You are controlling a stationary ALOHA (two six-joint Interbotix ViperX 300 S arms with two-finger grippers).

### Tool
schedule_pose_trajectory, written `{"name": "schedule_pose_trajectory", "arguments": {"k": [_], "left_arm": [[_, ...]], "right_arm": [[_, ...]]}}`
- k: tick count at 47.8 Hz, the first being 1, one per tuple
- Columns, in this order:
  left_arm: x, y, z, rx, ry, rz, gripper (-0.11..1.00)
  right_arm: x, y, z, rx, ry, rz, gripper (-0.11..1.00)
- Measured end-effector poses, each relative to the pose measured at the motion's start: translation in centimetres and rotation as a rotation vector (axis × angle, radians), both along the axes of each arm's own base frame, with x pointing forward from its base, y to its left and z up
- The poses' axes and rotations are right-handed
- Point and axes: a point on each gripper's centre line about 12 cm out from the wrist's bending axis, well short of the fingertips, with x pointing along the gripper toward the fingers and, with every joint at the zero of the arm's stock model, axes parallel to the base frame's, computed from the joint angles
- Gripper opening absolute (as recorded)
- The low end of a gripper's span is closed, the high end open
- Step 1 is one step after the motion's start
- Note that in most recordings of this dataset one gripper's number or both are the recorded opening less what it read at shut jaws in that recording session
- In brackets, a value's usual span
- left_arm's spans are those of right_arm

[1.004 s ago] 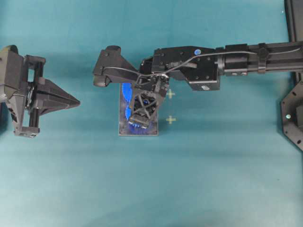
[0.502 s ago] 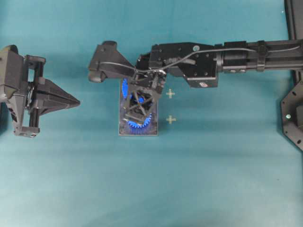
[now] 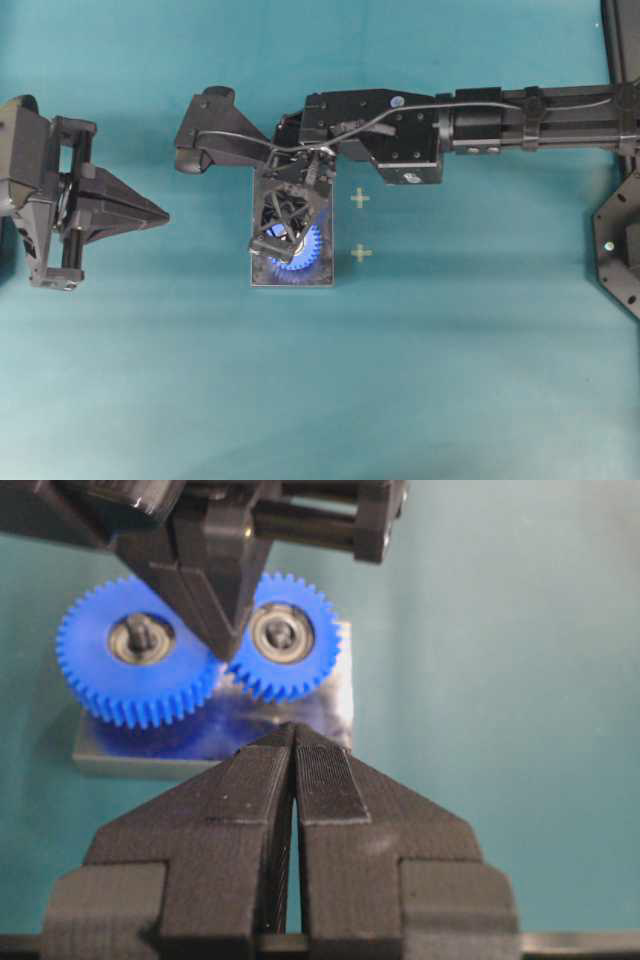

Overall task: Fit the small gear onto the shaft.
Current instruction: 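Lower the small gear onto the shaft, meshing it with the large gear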

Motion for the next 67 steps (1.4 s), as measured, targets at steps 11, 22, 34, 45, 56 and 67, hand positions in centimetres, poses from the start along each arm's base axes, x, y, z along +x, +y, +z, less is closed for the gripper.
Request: {"name": "schedule_pose_trajectory", "arguments": {"k": [11, 22, 34, 45, 56, 67], "left_arm": [[0.0, 0.0, 0.0, -0.001, 0.0, 0.001, 0.0], [-0.1, 0.0, -0.2, 0.0, 0.006, 0.0, 0.0], [-0.1, 0.1, -0.2, 0.0, 0.003, 0.003, 0.0], [-0.1, 0.1, -0.2, -0.001, 0.005, 0.004, 0.0], [-0.1, 0.1, -0.2, 0.0, 0.003, 0.003, 0.0], [-0.1, 0.1, -0.2, -0.001, 0.003, 0.004, 0.0]], "right_arm": [[-1.0, -0.1, -0.1, 0.003, 0.02, -0.007, -0.02], [-4.9, 0.9, -2.5, 0.031, 0.151, -0.05, -0.02], [-5.7, 3.4, 1.8, 0.037, 0.051, -0.063, -0.02], [-3.5, 2.3, 2.2, 0.015, -0.049, -0.089, -0.02], [-1.1, 1.0, -0.3, 0.004, -0.04, -0.099, -0.02], [-1.5, 0.3, -1.0, 0.004, -0.003, -0.098, -0.02]]}}
